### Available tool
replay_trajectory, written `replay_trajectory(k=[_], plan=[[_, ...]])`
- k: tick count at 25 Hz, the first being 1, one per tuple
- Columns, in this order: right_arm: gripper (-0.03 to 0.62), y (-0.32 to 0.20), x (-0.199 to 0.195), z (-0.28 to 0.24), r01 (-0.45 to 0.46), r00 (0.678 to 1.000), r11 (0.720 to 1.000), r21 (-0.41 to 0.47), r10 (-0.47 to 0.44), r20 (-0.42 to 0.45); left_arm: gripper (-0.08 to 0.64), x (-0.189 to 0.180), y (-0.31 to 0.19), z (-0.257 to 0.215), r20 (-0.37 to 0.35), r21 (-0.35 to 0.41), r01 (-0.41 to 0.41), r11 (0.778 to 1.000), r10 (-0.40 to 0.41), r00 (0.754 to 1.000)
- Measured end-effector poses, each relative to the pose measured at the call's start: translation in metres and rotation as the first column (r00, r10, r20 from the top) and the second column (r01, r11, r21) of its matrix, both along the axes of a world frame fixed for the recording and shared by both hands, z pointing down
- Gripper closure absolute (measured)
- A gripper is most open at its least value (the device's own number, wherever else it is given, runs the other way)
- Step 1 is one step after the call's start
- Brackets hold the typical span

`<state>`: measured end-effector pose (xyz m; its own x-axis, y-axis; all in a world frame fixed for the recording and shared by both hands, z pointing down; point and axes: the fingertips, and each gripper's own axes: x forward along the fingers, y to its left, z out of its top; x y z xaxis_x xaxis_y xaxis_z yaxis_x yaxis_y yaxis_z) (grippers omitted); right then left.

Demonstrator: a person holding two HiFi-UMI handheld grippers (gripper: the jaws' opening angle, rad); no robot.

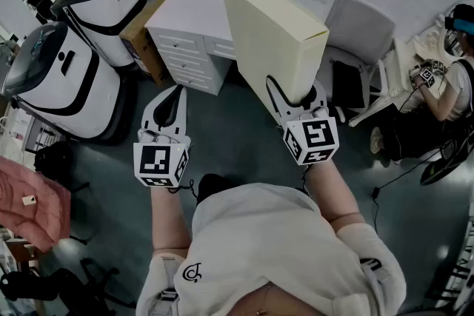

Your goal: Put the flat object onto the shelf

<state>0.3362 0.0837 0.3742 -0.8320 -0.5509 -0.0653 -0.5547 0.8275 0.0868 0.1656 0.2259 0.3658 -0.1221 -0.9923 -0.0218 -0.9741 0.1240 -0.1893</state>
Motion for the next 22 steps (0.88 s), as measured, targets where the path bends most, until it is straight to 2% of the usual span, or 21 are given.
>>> replay_trajectory(k=[8, 14, 22], plan=[[0.327, -0.001, 0.004, -0.002, -0.007, 1.000, 1.000, 0.007, 0.006, 0.002, 0.548, 0.002, -0.001, 0.000, -0.011, 0.005, -0.003, 1.000, 0.004, 1.000], [0.331, 0.001, 0.005, -0.008, -0.026, 1.000, 0.996, 0.090, 0.028, -0.014, 0.548, 0.001, -0.004, 0.003, -0.014, 0.000, -0.008, 1.000, 0.008, 1.000], [0.337, -0.010, -0.006, -0.010, 0.007, 1.000, 0.996, 0.090, -0.007, 0.006, 0.548, -0.009, -0.012, 0.011, -0.021, -0.013, -0.006, 1.000, 0.006, 1.000]])
